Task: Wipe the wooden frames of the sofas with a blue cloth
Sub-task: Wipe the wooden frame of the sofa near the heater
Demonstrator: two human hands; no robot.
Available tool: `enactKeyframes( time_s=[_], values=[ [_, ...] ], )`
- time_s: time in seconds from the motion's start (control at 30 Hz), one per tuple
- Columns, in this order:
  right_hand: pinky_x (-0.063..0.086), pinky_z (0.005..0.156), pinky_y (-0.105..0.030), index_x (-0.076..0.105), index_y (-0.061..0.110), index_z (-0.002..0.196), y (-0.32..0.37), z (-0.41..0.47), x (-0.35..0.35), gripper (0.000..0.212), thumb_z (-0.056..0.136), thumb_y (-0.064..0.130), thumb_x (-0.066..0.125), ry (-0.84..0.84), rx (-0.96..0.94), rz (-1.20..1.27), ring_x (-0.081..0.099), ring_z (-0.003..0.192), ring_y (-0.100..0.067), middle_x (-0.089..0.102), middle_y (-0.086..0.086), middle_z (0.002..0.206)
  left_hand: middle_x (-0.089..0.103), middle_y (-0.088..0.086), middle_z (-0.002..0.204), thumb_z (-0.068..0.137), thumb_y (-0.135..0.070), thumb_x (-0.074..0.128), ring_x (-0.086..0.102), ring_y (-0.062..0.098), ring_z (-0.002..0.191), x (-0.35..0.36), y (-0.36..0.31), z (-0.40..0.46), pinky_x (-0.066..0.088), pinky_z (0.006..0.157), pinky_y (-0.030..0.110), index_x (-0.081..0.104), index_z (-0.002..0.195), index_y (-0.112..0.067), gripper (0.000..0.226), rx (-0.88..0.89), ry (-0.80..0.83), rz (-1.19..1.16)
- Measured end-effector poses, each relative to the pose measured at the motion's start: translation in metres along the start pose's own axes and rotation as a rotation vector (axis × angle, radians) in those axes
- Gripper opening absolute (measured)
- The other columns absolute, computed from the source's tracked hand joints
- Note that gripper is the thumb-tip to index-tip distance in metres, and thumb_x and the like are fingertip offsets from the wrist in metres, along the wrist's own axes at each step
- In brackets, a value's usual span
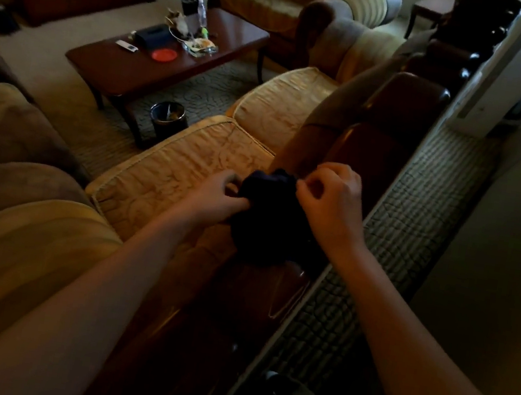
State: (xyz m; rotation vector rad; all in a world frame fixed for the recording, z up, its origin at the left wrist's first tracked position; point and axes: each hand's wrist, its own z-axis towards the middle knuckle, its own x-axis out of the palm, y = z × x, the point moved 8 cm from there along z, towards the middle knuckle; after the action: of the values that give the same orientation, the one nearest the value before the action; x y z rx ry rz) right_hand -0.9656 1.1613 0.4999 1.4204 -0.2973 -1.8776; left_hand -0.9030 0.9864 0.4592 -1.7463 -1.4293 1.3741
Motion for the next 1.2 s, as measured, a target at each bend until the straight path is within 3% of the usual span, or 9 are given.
enactKeyframes(
  time_s=[0.1,0.2,0.4,0.53,0.6,0.67,0.87,1.03,1.2],
  values=[
    [0.037,0.104,-0.038,0.059,0.01,0.122,0.04,-0.009,0.036,0.04,0.082,0.015,0.057,0.293,-0.176,0.054,0.046,0.121,-0.027,0.053,-0.012,0.127,0.061,0.016,0.111,0.091,-0.006,0.059,0.06,0.028,0.103,0.011,-0.001,-0.007,0.053,0.082,0.032,0.055,0.119,-0.005,0.029,0.028,0.132,-0.002],
    [0.042,0.095,-0.044,0.056,0.019,0.121,0.055,-0.016,0.071,0.036,0.093,0.038,0.047,0.634,-0.147,-0.098,0.055,0.108,-0.022,0.06,-0.003,0.119,0.064,0.015,0.114,0.094,0.0,0.048,0.062,0.026,0.104,0.01,0.019,-0.016,0.054,0.083,0.028,0.056,0.123,-0.003,0.03,-0.062,0.26,-0.329],
    [0.021,0.105,-0.054,0.055,0.021,0.118,0.066,-0.047,0.132,0.054,0.087,0.064,0.042,0.932,-0.308,-0.716,0.05,0.114,-0.03,0.06,-0.004,0.115,0.064,0.016,0.095,0.094,0.004,0.039,0.061,0.024,0.081,-0.035,0.108,-0.021,0.047,0.065,0.03,0.062,0.098,-0.003,0.024,-0.345,-0.083,-0.285],
    [0.037,0.09,-0.042,0.054,0.018,0.123,0.101,-0.087,0.17,0.046,0.089,0.049,0.053,1.256,-0.38,-0.492,0.053,0.112,-0.027,0.057,-0.004,0.12,0.062,0.012,0.087,0.089,0.005,0.046,0.058,0.019,0.074,-0.033,0.14,-0.029,0.049,0.058,0.022,0.061,0.078,-0.015,0.027,-0.365,-0.078,-0.126],
    [0.04,0.082,-0.037,0.056,0.017,0.122,0.112,-0.104,0.176,0.042,0.09,0.044,0.054,1.365,-0.448,-0.392,0.054,0.103,-0.023,0.057,-0.003,0.113,0.062,0.013,0.098,0.086,0.004,0.052,0.06,0.022,0.085,-0.028,0.148,-0.03,0.052,0.073,0.03,0.059,0.084,-0.02,0.025,-0.344,-0.044,-0.137],
    [0.047,0.085,-0.036,0.064,0.016,0.113,0.104,-0.099,0.176,0.033,0.09,0.039,0.055,1.424,-0.434,-0.335,0.056,0.095,-0.02,0.06,-0.001,0.103,0.06,0.01,0.102,0.088,0.004,0.05,0.058,0.018,0.087,-0.026,0.153,-0.031,0.05,0.075,0.029,0.057,0.087,-0.023,0.027,-0.317,-0.013,-0.143],
    [0.04,0.1,-0.044,0.053,0.018,0.128,0.053,-0.038,0.172,0.056,0.086,0.055,0.056,1.249,-0.301,-0.761,0.048,0.123,-0.027,0.052,-0.003,0.135,0.057,0.007,0.094,0.09,0.009,0.044,0.057,0.015,0.078,-0.024,0.16,-0.034,0.051,0.057,0.02,0.058,0.087,-0.021,0.033,-0.306,-0.055,-0.301],
    [0.046,0.077,-0.035,0.062,0.032,0.084,0.106,-0.098,0.181,0.014,0.09,0.042,0.055,1.444,-0.425,-0.289,0.058,0.086,-0.016,0.057,0.01,0.082,0.057,0.0,0.09,0.088,0.012,0.046,0.056,0.013,0.083,-0.029,0.164,-0.03,0.047,0.06,0.012,0.058,0.087,-0.02,0.034,-0.222,-0.083,-0.279],
    [0.046,0.086,-0.033,0.068,0.019,0.105,0.08,-0.071,0.184,0.023,0.091,0.034,0.057,1.453,-0.367,-0.327,0.058,0.094,-0.017,0.064,0.003,0.093,0.058,-0.002,0.094,0.088,0.011,0.045,0.056,0.014,0.092,-0.026,0.162,-0.033,0.047,0.073,0.02,0.058,0.095,-0.019,0.033,-0.184,-0.098,-0.27]
  ],
)
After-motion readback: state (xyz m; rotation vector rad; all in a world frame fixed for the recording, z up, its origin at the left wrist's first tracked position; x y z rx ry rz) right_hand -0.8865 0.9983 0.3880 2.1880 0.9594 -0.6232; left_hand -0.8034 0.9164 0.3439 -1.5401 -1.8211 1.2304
